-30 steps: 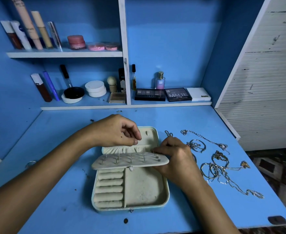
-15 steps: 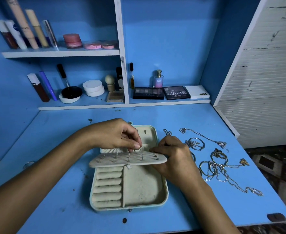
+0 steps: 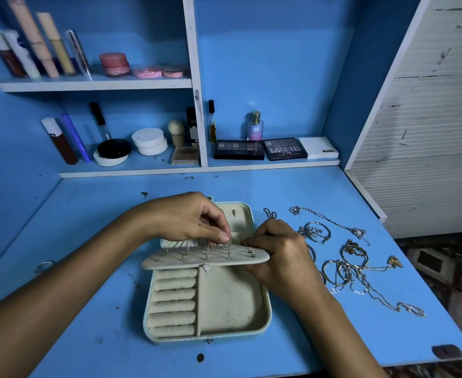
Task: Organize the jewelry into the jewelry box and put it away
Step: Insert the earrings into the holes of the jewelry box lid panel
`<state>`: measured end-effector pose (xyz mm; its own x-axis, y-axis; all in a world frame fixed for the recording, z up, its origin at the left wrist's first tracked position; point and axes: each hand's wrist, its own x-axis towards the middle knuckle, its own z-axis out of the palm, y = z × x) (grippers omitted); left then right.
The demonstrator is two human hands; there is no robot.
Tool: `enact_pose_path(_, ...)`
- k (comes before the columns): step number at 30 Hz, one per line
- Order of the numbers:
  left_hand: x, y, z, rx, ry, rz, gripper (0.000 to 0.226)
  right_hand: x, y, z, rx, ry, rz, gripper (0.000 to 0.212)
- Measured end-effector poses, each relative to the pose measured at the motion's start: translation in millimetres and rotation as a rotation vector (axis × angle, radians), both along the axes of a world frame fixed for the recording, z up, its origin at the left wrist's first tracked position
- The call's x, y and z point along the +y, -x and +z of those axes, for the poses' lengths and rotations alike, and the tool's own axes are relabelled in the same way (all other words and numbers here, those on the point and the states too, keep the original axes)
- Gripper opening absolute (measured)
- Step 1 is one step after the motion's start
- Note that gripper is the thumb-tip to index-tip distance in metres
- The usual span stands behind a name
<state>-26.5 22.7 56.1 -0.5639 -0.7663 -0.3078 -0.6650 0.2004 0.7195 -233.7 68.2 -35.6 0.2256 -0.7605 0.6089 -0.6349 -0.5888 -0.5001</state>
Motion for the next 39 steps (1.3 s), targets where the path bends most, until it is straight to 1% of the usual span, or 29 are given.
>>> enact_pose_path(13, -4, 2, 3, -0.054, 0.012, -0.063, 0.008, -1, -1, -1, -0.011, 0.003, -0.001, 0.009)
enact_pose_path(17, -5, 2, 3, -0.060, 0.012, -0.075, 0.010, -1, -2, -2, -0.026, -0.004, -0.005, 0.013)
enact_pose_path(21, -4, 3, 4, -0.079, 0.015, -0.092, 0.010, -1, -2, -2, -0.024, 0.001, -0.007, 0.023)
enact_pose_path(25, -5, 5, 7, -0.103, 0.022, -0.106, 0.010, -1, -2, -3, -0.014, -0.006, -0.013, 0.025)
enact_pose_path(27, -5, 6, 8, -0.118, 0.024, -0.117, 0.009, -1, -1, -3, -0.012, -0.012, -0.014, 0.023)
enact_pose_path(31, -7, 9, 9, -0.151, 0.024, -0.133, 0.008, -1, -2, -3, -0.004, -0.020, -0.024, 0.012)
enact_pose_path(34, -9, 9, 10, -0.168, 0.017, -0.151, 0.009, 0, -2, -3, -0.010, -0.009, -0.022, 0.015)
enact_pose_path(37, -11, 6, 9, -0.127, -0.012, -0.146, 0.012, 0, -3, -3, -0.034, -0.003, -0.017, 0.022)
enact_pose_path(39, -13, 4, 9, -0.090, -0.043, -0.127, 0.011, 0, -3, -3, -0.038, 0.002, -0.021, 0.018)
